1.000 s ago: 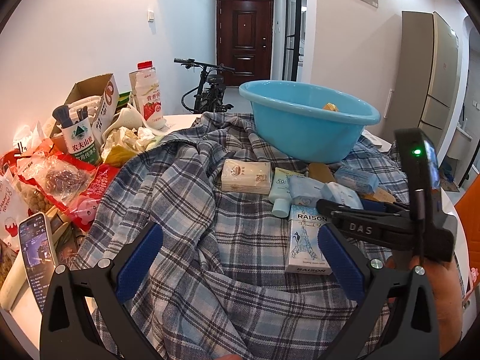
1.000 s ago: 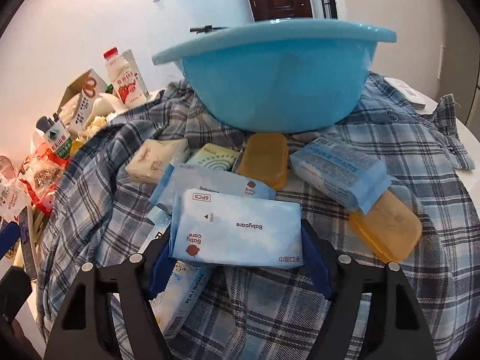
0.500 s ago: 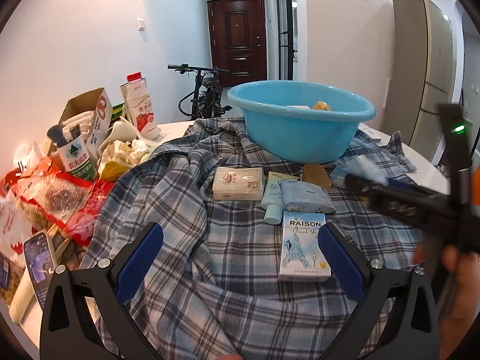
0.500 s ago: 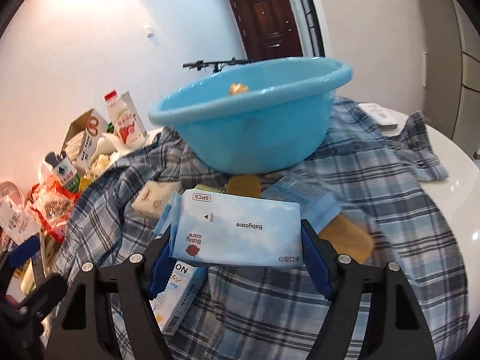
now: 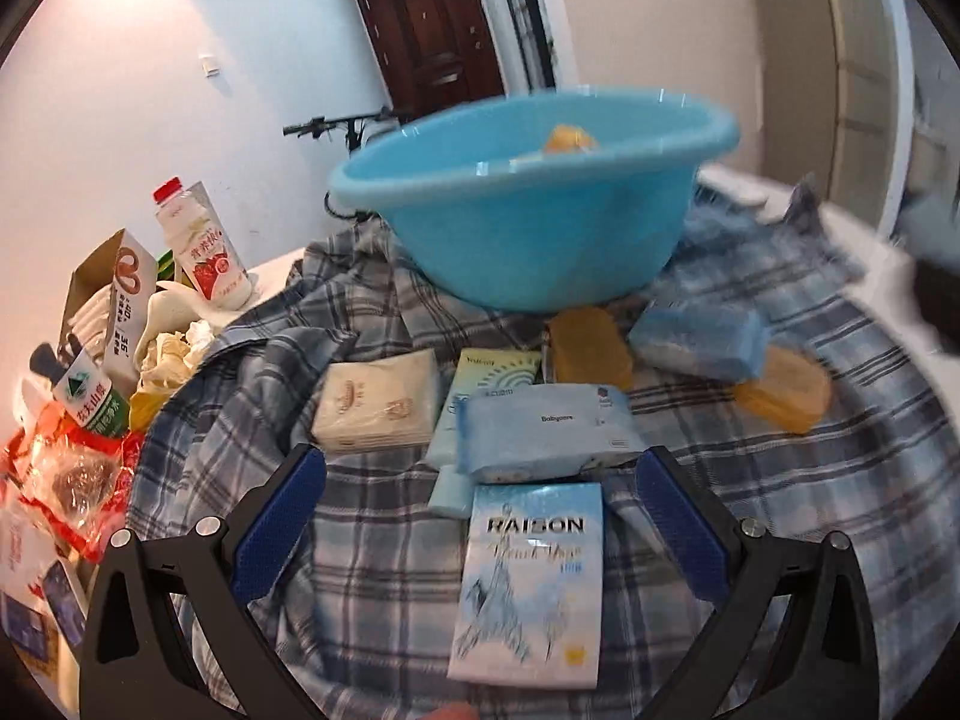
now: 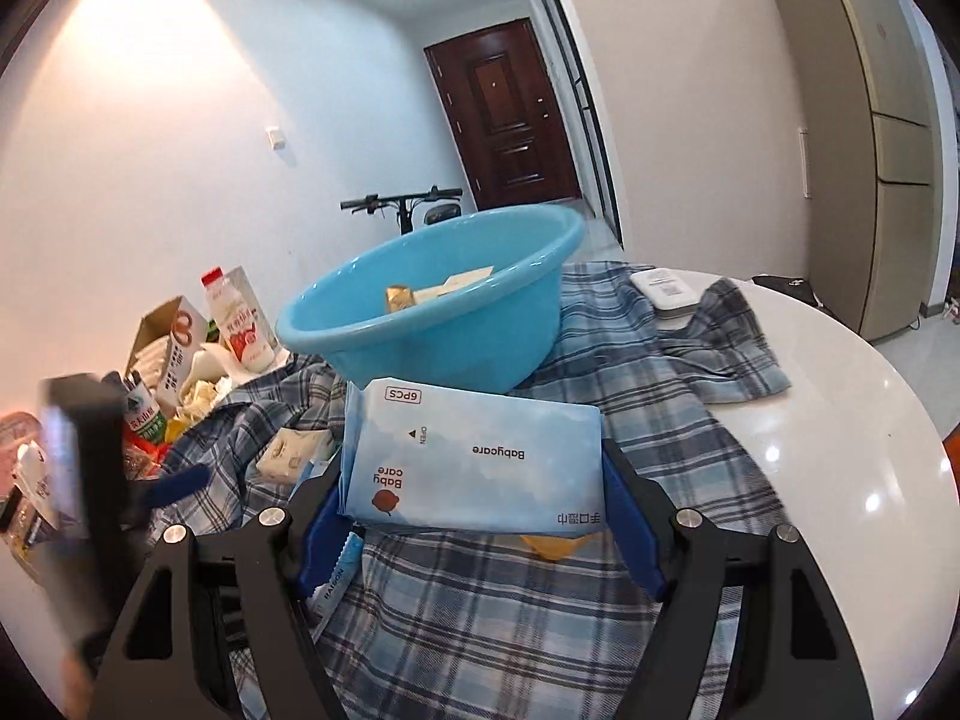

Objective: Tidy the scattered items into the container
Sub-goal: 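Lift the white wipe pack with the right gripper while the left gripper grasps the light-blue wipe pack, then carry both wipe packs over the blue basin with both grippers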

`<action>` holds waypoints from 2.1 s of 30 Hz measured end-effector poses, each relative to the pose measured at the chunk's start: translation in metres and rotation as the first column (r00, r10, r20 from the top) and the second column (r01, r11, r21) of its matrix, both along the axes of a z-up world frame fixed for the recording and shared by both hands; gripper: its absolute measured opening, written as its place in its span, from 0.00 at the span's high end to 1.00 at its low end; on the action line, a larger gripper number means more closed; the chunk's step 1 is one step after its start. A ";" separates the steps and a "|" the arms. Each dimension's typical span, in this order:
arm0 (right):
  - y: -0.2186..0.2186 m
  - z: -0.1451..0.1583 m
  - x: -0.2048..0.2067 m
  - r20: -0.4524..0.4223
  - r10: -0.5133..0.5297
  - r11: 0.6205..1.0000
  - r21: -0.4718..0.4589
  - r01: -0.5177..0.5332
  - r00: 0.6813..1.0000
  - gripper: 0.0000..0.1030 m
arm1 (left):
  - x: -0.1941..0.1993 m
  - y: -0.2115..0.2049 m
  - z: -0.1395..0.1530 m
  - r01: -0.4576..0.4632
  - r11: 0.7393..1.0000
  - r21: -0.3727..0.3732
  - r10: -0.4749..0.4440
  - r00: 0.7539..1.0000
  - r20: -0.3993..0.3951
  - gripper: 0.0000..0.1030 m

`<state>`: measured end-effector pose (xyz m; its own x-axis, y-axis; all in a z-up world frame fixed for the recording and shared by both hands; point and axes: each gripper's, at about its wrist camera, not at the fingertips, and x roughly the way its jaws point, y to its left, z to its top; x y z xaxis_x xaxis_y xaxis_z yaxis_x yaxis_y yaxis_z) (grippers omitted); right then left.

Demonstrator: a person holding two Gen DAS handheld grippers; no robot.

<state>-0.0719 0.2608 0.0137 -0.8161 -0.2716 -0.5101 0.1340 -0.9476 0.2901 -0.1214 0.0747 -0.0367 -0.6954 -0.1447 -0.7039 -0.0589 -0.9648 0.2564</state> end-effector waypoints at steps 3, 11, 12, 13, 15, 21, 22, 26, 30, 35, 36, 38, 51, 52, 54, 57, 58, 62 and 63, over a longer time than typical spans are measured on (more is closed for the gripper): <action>0.014 0.001 0.007 -0.008 -0.005 1.000 -0.012 0.004 1.000 0.25 | -0.009 0.009 -0.008 -0.012 0.999 -0.031 0.012 1.000 -0.004 0.00; 0.038 0.004 0.015 -0.032 0.000 0.999 -0.033 -0.001 0.999 0.25 | -0.030 0.035 -0.031 0.016 0.995 -0.100 -0.010 0.998 0.061 0.00; 0.039 0.004 0.016 -0.035 0.004 0.999 -0.035 -0.005 0.999 0.25 | -0.032 0.037 -0.035 0.022 0.993 -0.116 -0.013 0.997 0.070 0.00; 0.040 0.004 0.017 -0.038 0.007 0.999 -0.036 -0.008 0.999 0.25 | -0.032 0.038 -0.037 0.024 0.992 -0.120 -0.017 0.998 0.058 0.00; 0.042 0.005 0.018 -0.045 0.011 0.999 -0.036 -0.012 0.999 0.25 | -0.033 0.038 -0.038 0.023 0.993 -0.112 -0.018 0.999 0.049 0.00; 0.049 0.001 0.020 -0.040 -0.001 0.999 -0.046 -0.001 0.999 0.25 | -0.032 0.034 -0.035 0.072 0.996 -0.050 -0.069 0.995 0.066 0.26; 0.050 0.001 0.019 -0.038 -0.003 0.999 -0.048 0.001 0.999 0.25 | -0.030 0.037 -0.035 0.082 0.994 -0.068 -0.078 0.995 0.063 0.30; 0.051 -0.001 0.019 -0.032 -0.008 0.999 -0.045 0.007 0.999 0.25 | -0.019 0.038 -0.021 0.099 0.994 -0.046 -0.098 0.995 0.005 0.43; 0.047 0.001 0.020 -0.032 -0.007 0.999 -0.033 0.006 0.999 0.25 | -0.020 0.031 -0.010 0.089 0.996 0.010 -0.089 0.996 -0.001 0.45; 0.042 0.005 0.022 -0.037 -0.006 1.000 -0.019 0.006 0.999 0.25 | -0.010 0.018 0.008 0.093 0.993 0.072 -0.090 0.995 -0.040 0.45; 0.040 0.007 0.022 -0.038 -0.006 1.000 -0.014 0.006 0.999 0.25 | -0.007 0.016 0.013 0.093 0.993 0.074 -0.089 0.995 -0.055 0.45; 0.036 0.009 0.022 -0.041 -0.005 1.000 -0.004 0.004 0.999 0.25 | 0.000 0.012 0.024 0.099 0.991 0.093 -0.092 0.993 -0.078 0.45; -0.001 0.042 0.012 -0.079 0.032 0.998 0.053 -0.027 0.996 0.25 | 0.039 -0.015 0.104 0.153 0.979 0.137 -0.110 0.953 -0.284 0.45; -0.004 0.047 0.010 -0.083 0.034 0.998 0.060 -0.029 0.996 0.25 | 0.039 -0.018 0.110 0.153 0.978 0.141 -0.106 0.950 -0.294 0.45; -0.012 0.058 0.003 -0.095 0.041 0.996 0.079 -0.034 0.995 0.25 | 0.037 -0.024 0.120 0.154 0.977 0.146 -0.103 0.945 -0.309 0.45; -0.023 0.075 -0.008 -0.114 0.056 0.994 0.099 -0.045 0.992 0.25 | 0.030 -0.034 0.133 0.141 0.978 0.152 -0.082 0.937 -0.338 0.44; -0.028 0.081 -0.011 -0.119 0.060 0.993 0.107 -0.048 0.991 0.25 | 0.027 -0.038 0.137 0.132 0.979 0.156 -0.072 0.937 -0.343 0.44; -0.047 0.100 -0.034 -0.130 0.070 0.987 0.150 -0.050 0.989 0.25 | 0.008 -0.056 0.147 0.114 0.970 0.215 -0.033 0.937 -0.348 0.44; -0.052 0.103 -0.042 -0.127 0.074 0.985 0.161 -0.052 0.989 0.25 | 0.002 -0.060 0.148 0.109 0.967 0.230 -0.023 0.938 -0.347 0.44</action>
<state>-0.1140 0.2085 0.1162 -0.8630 -0.2496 -0.4392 0.2221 -0.9684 0.1138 -0.1195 0.0143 0.1115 -0.9001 0.0546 -0.4323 -0.0755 -0.9967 0.0313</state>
